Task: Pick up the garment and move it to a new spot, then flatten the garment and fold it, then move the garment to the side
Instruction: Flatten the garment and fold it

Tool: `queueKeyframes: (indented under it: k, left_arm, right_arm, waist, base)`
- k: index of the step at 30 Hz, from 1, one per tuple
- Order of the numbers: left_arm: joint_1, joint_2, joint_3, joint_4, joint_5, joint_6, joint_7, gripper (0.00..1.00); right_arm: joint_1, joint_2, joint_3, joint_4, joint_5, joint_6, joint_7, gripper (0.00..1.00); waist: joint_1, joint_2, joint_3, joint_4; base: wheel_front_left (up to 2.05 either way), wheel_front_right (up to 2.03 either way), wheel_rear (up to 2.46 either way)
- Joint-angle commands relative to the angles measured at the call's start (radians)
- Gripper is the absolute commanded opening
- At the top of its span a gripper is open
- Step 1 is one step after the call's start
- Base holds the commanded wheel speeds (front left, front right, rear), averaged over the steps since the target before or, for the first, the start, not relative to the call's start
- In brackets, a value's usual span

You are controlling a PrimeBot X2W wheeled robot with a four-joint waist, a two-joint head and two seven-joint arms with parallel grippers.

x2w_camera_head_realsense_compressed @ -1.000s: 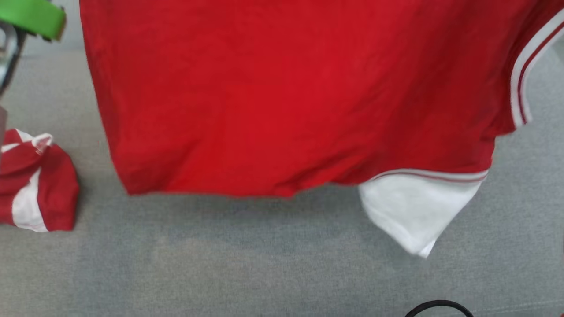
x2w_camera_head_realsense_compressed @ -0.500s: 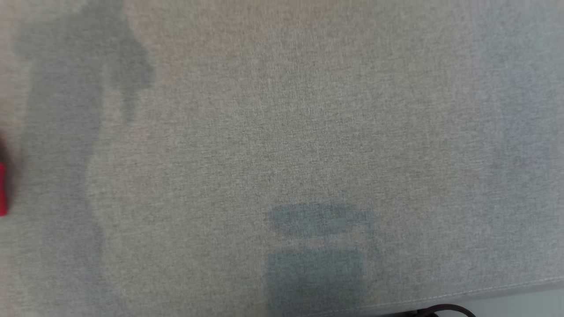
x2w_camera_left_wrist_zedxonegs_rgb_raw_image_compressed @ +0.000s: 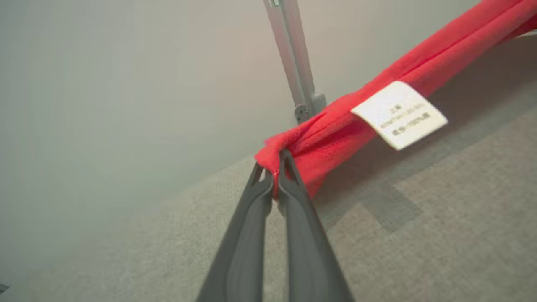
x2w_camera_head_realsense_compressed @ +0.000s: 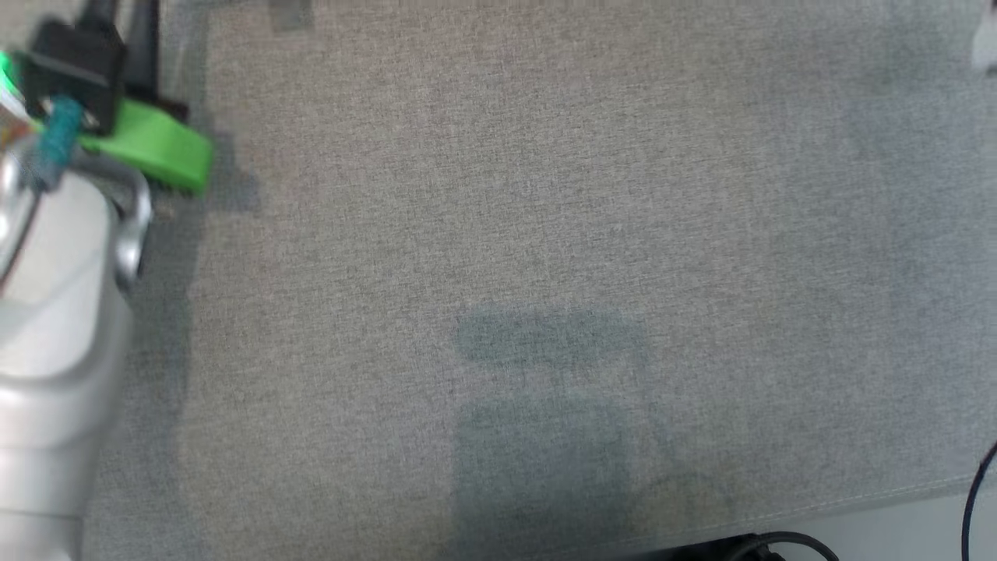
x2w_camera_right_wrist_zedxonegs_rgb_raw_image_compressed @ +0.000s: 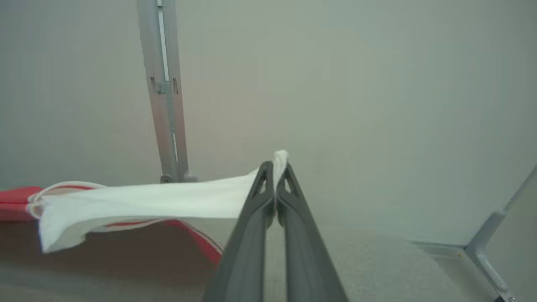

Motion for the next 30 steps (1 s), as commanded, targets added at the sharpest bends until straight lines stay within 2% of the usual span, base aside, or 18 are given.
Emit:
queueKeyframes:
  k: [1,5,7,10,21,30]
  left_arm:
    - [0.020,-0.002,0.011,-0.007,-0.008,0.011,0.001,0.00]
    - [0.232,-0.057,0.063,-0.011,-0.019,0.007,0.001,0.00]
    - [0.313,-0.084,0.110,-0.017,-0.029,0.021,0.001,0.00]
    - [0.462,-0.134,0.185,-0.017,-0.020,0.014,0.001,0.00]
    - [0.800,-0.258,0.334,-0.040,0.032,-0.014,0.001,0.00]
    - [1.002,-0.306,0.398,-0.047,0.077,-0.051,0.001,0.00]
  right_arm:
    - [0.031,-0.006,0.001,-0.004,-0.003,-0.002,-0.002,0.00]
    - [0.258,0.012,-0.030,-0.041,0.005,-0.002,-0.002,0.00]
    - [0.355,0.031,-0.031,-0.039,0.010,-0.002,-0.002,0.00]
    - [0.504,0.063,-0.037,-0.034,0.021,-0.003,-0.002,0.00]
    - [0.821,0.124,0.027,0.028,0.016,-0.002,-0.002,0.00]
    - [0.988,0.133,0.065,0.058,0.025,-0.002,-0.002,0.00]
  waist:
    - [0.0000,-0.0002,-0.062,0.013]
    - [0.0000,-0.0002,-0.147,0.011]
    - [0.0000,-0.0002,-0.192,0.007]
    - [0.0000,-0.0002,-0.276,0.001]
    - [0.0000,-0.0002,-0.481,0.007]
    - [0.0000,-0.0002,-0.566,0.028]
  base:
    - [0.00,0.00,0.00]
    - [0.00,0.00,0.00]
    - [0.00,0.00,0.00]
    - [0.00,0.00,0.00]
    - [0.00,0.00,0.00]
    - [0.00,0.00,0.00]
